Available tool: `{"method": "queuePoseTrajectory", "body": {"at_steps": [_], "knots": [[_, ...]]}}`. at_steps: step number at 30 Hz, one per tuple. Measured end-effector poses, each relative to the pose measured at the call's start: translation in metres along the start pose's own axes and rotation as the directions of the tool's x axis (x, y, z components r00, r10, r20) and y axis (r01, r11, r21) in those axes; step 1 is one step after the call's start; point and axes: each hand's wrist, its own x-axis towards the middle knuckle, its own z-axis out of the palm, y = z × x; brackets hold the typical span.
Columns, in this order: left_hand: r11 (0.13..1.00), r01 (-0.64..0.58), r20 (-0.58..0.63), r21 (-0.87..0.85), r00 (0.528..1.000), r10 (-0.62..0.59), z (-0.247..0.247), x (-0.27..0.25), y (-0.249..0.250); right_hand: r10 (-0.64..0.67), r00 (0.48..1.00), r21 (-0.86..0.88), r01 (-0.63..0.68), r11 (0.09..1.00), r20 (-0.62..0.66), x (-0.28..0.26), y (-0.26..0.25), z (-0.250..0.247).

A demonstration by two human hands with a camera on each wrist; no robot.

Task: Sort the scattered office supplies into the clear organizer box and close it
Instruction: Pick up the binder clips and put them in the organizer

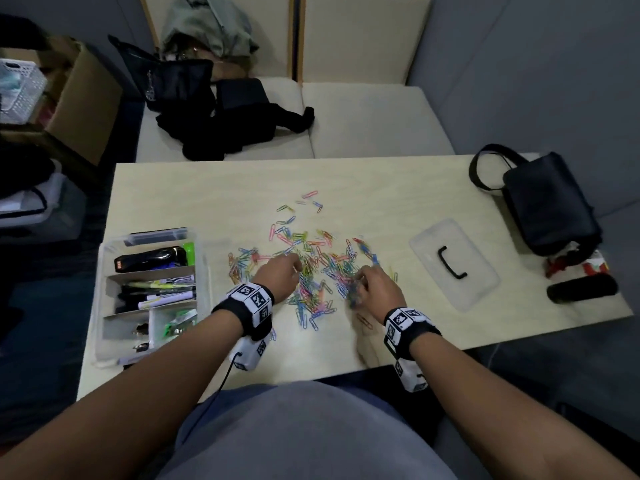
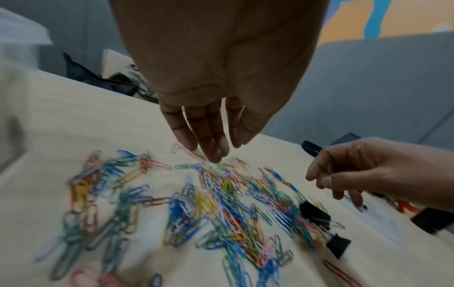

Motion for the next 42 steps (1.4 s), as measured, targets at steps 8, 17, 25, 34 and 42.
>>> {"method": "queuePoseTrajectory", "body": {"at_steps": [8, 17, 25, 34, 42], "knots": [[0.985, -0.137, 0.194, 0.103, 0.974, 0.115, 0.058, 0.033, 0.068, 0.175, 0.979, -0.044, -0.172, 0.984, 0.103, -0.013, 0.063, 0.010], [0.924, -0.278, 0.178, 0.263, 0.955, 0.236, 0.111, 0.055, 0.102, 0.269, 0.936, 0.100, -0.298, 0.949, 0.228, -0.002, 0.083, 0.030], [0.906, -0.312, 0.205, 0.286, 0.943, 0.260, 0.123, 0.071, 0.112, 0.242, 0.931, 0.141, -0.288, 0.947, 0.275, 0.017, 0.097, 0.031], [0.941, -0.284, 0.128, 0.182, 0.956, 0.263, 0.116, 0.082, 0.109, 0.213, 0.944, 0.163, -0.259, 0.952, 0.252, 0.025, 0.096, 0.028], [0.984, -0.150, 0.014, -0.093, 0.988, 0.152, 0.097, 0.078, 0.110, 0.220, 0.940, 0.017, -0.232, 0.973, 0.261, 0.021, 0.084, 0.026]]}}
